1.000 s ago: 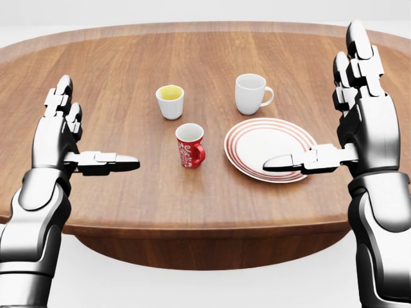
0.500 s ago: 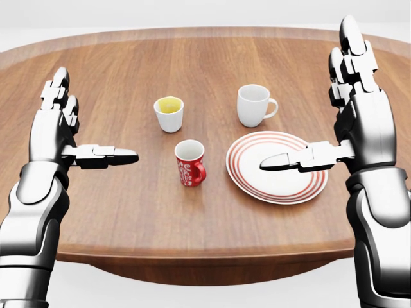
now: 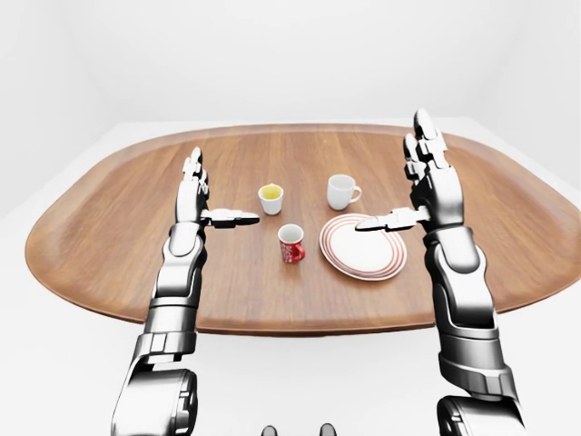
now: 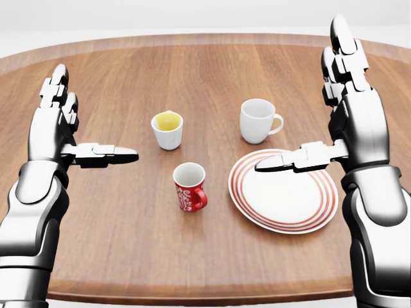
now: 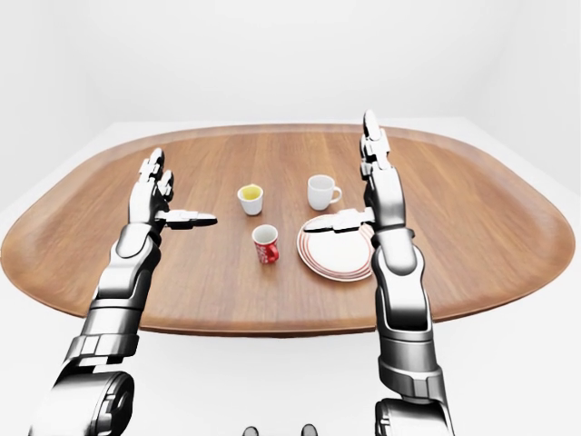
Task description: Pick up the red mug and put it on the plate
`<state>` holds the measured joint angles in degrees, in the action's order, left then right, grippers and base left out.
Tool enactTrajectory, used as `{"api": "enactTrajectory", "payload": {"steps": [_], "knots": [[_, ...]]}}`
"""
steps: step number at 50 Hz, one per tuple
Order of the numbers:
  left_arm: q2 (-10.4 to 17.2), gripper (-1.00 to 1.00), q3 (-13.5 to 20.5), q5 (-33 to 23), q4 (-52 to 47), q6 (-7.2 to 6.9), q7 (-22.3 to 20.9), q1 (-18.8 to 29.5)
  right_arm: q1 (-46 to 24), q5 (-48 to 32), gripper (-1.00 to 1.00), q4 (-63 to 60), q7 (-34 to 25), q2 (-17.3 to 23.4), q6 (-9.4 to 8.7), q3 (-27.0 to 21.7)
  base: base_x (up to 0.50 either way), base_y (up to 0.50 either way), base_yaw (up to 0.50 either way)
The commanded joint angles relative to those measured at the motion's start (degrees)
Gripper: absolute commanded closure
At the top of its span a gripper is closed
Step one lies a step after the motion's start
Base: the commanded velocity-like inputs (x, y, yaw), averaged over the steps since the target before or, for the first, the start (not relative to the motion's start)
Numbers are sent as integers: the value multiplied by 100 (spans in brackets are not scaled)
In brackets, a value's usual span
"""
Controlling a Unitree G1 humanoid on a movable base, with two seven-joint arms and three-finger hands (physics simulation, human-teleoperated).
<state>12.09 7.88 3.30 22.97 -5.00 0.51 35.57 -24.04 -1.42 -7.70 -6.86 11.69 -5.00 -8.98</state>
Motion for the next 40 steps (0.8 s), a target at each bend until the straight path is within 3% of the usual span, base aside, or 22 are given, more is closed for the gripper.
{"api": "enactTrajectory", "payload": {"steps": [1, 40], "knots": [[-9, -100, -5, -9, -96, 0, -5, -16, -33, -82, -100, -31, -46, -30, 0, 41, 29, 0, 0], [-14, -100, 5, 1, -94, 0, 0, -39, -7, -148, -100, -26, -110, -43, 0, 41, 29, 0, 0]]}}
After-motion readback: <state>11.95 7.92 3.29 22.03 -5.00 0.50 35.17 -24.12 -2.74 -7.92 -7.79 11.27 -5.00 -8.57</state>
